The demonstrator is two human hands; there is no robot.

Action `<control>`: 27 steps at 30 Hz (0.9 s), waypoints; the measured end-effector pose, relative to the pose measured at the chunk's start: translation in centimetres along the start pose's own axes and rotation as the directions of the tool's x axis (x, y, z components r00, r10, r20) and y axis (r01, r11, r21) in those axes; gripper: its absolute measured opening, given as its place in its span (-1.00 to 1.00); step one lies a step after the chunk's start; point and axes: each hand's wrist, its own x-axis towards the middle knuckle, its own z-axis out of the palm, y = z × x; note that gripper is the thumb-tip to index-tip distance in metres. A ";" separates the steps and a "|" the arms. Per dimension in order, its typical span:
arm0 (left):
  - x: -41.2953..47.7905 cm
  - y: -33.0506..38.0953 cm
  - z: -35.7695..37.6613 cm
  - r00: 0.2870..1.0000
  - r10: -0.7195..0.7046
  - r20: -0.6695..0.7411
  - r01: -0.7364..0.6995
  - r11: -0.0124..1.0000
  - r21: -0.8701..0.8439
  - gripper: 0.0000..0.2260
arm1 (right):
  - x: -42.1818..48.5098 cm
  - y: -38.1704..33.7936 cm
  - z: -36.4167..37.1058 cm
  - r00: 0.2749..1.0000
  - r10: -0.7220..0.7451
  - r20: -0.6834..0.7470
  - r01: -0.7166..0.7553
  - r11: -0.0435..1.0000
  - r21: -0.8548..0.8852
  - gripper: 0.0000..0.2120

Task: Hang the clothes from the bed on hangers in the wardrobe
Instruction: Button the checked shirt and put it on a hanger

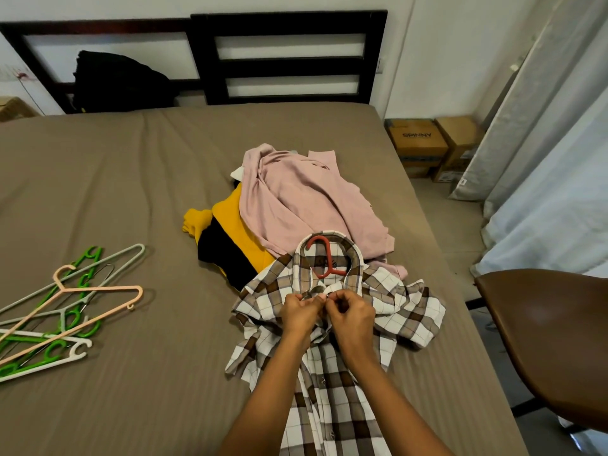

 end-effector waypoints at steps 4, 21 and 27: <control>0.2 0.0 0.3 0.999 0.031 0.029 -0.032 0.999 0.039 -0.55 | 0.0 -0.1 -0.1 0.996 0.092 0.006 -0.092 0.993 0.077 -0.96; 0.9 0.5 -1.4 0.946 0.166 0.278 -0.252 0.917 0.308 -0.87 | 3.6 1.3 -1.9 0.850 0.419 0.319 -0.461 0.884 0.069 -0.89; 3.6 2.4 -3.0 0.841 0.540 0.033 -0.462 0.685 0.562 -0.83 | 9.4 0.3 -0.2 0.980 -0.051 0.192 0.110 0.945 -0.308 -0.82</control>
